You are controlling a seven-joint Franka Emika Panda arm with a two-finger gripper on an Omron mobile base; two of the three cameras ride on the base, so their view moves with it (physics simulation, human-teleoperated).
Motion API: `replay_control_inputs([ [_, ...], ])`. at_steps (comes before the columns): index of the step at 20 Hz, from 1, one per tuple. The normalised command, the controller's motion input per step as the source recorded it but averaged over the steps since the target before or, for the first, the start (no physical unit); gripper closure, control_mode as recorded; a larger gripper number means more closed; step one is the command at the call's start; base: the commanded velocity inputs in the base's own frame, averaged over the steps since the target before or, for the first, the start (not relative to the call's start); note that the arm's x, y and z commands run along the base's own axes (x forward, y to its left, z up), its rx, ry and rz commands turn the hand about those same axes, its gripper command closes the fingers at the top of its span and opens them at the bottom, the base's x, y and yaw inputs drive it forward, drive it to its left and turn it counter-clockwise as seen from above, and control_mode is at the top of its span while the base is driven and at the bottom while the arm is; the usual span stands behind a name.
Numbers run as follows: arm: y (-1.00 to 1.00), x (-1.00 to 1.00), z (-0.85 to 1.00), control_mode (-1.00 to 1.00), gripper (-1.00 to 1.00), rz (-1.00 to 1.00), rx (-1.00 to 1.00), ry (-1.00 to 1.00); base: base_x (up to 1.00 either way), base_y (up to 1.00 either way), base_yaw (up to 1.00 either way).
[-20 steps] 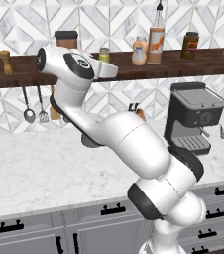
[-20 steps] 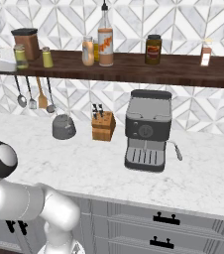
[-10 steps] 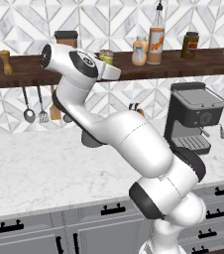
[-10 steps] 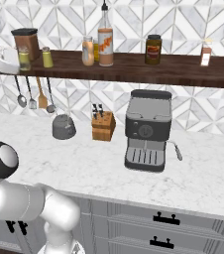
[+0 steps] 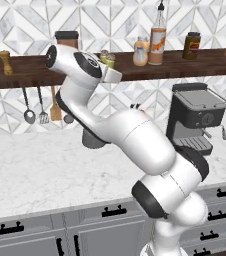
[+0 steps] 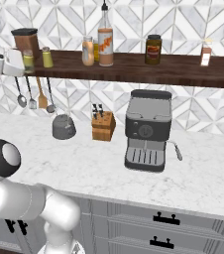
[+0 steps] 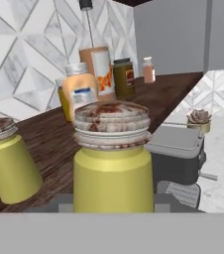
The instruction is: Put the shaker and condiment bottle from the counter next to their counterparts in the cabinet.
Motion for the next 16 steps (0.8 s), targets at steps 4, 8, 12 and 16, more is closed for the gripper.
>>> replay_control_inputs([
  [4,0.03,0.23,-0.01,-1.00,1.00,0.00,0.05,0.00,0.00,0.00,0.00],
  [8,0.42,0.00,0.00,-1.00,1.00,0.05,0.01,0.00,0.00,0.00,0.00],
  [12,0.37,0.06,0.02,-1.00,1.00,0.08,0.00,0.03,0.00,0.00,0.00],
  [16,0.00,0.27,0.12,-1.00,1.00,0.08,0.00,0.10,0.00,0.00,0.00],
])
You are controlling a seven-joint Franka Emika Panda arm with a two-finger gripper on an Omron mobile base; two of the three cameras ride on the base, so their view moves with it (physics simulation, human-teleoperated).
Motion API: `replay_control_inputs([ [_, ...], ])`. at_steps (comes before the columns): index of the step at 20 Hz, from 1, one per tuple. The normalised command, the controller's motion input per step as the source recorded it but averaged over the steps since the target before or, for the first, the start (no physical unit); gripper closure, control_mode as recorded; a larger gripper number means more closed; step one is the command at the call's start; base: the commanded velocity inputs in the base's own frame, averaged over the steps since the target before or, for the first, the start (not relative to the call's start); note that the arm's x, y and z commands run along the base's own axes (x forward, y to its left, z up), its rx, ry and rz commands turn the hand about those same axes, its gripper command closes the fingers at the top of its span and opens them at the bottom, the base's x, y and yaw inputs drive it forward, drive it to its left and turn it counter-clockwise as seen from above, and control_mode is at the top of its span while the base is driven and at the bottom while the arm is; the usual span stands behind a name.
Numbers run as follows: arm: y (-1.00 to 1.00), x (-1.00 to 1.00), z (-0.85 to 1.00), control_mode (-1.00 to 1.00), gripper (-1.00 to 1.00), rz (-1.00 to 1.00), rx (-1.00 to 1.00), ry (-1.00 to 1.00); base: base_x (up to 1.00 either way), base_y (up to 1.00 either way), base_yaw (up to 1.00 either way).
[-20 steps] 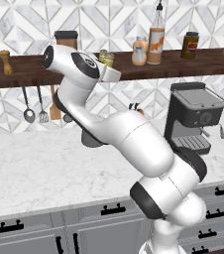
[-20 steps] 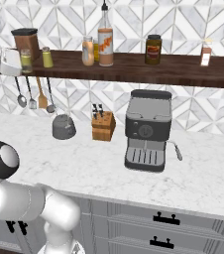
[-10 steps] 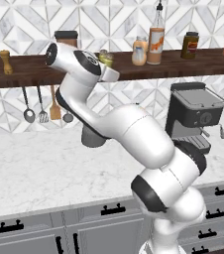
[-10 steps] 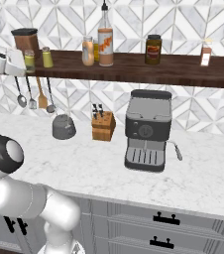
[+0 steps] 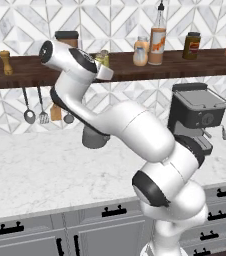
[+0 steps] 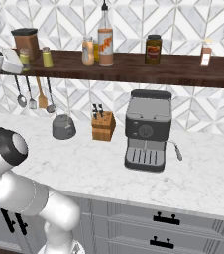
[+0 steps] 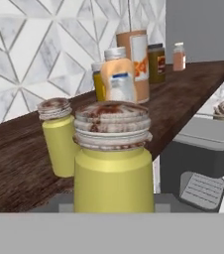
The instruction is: Put the shaker and condiment bottle from the counter next to their counterparts in the cabinet.
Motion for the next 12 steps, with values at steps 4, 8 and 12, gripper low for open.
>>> replay_control_inputs([
  [4,-0.07,0.12,0.14,-1.00,1.00,0.08,0.00,0.05,0.00,0.00,0.00],
  [8,0.00,0.00,0.00,-1.00,1.00,0.09,-0.02,0.00,0.00,0.00,0.00],
  [12,-0.03,0.00,0.00,-1.00,1.00,0.07,-0.04,0.00,0.00,0.00,0.00],
])
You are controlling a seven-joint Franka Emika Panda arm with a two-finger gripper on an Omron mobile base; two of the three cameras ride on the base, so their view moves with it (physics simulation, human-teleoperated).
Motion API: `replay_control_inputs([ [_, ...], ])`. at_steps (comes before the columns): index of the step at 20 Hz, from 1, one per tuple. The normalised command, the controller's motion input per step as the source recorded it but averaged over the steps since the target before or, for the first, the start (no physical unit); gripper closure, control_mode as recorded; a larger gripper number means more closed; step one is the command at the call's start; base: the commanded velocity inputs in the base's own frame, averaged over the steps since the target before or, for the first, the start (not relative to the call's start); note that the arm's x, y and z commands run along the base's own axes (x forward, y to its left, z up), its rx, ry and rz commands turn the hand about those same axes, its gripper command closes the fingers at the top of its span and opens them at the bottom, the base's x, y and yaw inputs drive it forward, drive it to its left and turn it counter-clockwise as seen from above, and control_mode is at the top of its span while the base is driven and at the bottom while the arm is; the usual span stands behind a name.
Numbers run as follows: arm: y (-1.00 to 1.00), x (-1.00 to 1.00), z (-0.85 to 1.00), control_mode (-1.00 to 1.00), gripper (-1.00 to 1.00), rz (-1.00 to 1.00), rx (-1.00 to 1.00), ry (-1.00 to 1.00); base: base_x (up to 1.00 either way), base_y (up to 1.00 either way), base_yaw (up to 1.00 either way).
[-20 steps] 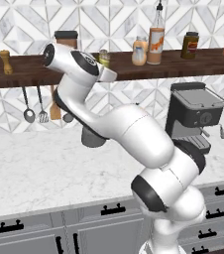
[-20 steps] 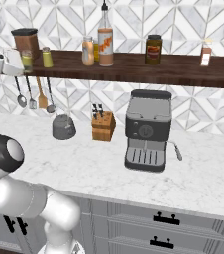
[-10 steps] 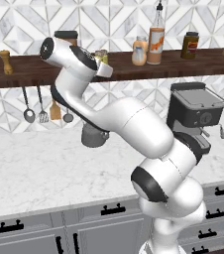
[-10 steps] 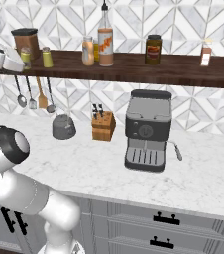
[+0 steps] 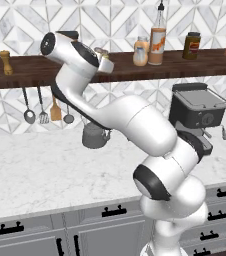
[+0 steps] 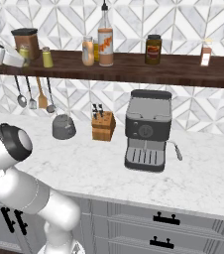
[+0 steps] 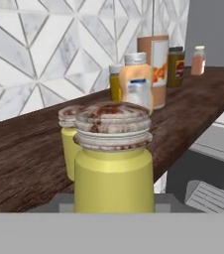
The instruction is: Put the shaker and condiment bottle from the counter next to their counterparts in the cabinet.
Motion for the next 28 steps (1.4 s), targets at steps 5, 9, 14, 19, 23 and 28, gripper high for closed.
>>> replay_control_inputs([
  [5,-0.27,0.00,-0.01,-1.00,1.00,0.04,-0.02,0.00,0.00,0.00,0.00],
  [9,-0.16,0.00,-0.17,-1.00,1.00,0.02,0.00,-0.04,0.00,0.00,0.00],
  [14,0.00,0.01,-0.29,-1.00,1.00,0.01,0.00,-0.12,0.00,0.00,0.00],
  [19,-0.01,0.20,-0.07,-1.00,1.00,0.00,0.00,-0.09,0.00,0.00,0.00],
  [23,0.00,0.21,-0.01,-1.00,1.00,0.00,0.00,-0.05,0.00,0.00,0.00],
  [28,0.01,0.13,-0.12,-1.00,1.00,0.01,0.00,-0.03,0.00,0.00,0.00],
])
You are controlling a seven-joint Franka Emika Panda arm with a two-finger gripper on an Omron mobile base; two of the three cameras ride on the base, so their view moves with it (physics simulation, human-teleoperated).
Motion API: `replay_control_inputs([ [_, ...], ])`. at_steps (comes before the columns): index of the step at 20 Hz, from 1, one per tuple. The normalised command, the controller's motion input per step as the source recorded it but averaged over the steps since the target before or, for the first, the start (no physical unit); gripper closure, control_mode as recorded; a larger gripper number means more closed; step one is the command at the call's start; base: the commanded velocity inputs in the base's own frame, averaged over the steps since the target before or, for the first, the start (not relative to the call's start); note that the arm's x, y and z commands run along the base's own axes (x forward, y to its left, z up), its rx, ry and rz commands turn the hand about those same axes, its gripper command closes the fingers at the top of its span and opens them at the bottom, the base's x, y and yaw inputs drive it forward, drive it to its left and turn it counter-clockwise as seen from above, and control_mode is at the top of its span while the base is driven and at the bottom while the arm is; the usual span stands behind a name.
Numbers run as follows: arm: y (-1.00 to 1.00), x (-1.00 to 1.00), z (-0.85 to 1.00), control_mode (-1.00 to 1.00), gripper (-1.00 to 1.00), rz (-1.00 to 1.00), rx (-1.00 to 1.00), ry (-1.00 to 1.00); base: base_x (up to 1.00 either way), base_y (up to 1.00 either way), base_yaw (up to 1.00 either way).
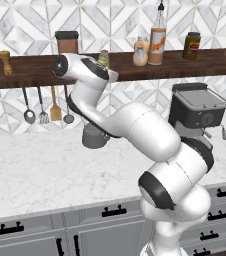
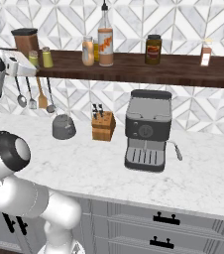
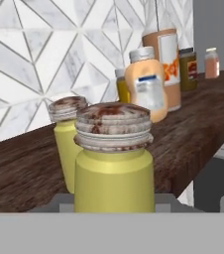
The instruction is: Put the shaker and condiment bottle from the counter next to their counterparts in the cabinet.
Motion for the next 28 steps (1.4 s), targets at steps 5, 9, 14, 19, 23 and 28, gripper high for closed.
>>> replay_control_inputs([
  [5,0.05,0.15,0.00,-1.00,1.00,0.01,0.00,0.00,0.00,0.00,0.00],
  [9,0.09,0.20,0.00,-1.00,1.00,0.01,0.00,0.00,0.00,0.00,0.00],
  [14,0.16,0.17,0.00,-1.00,1.00,0.00,0.00,0.00,0.00,0.00,0.00],
  [19,0.19,0.17,0.00,-1.00,1.00,0.00,0.00,0.00,0.00,0.00,0.00],
  [23,0.04,0.27,0.00,-1.00,1.00,0.00,0.00,0.00,0.00,0.00,0.00],
  [28,0.00,0.25,0.00,-1.00,1.00,0.00,0.00,0.00,0.00,0.00,0.00],
])
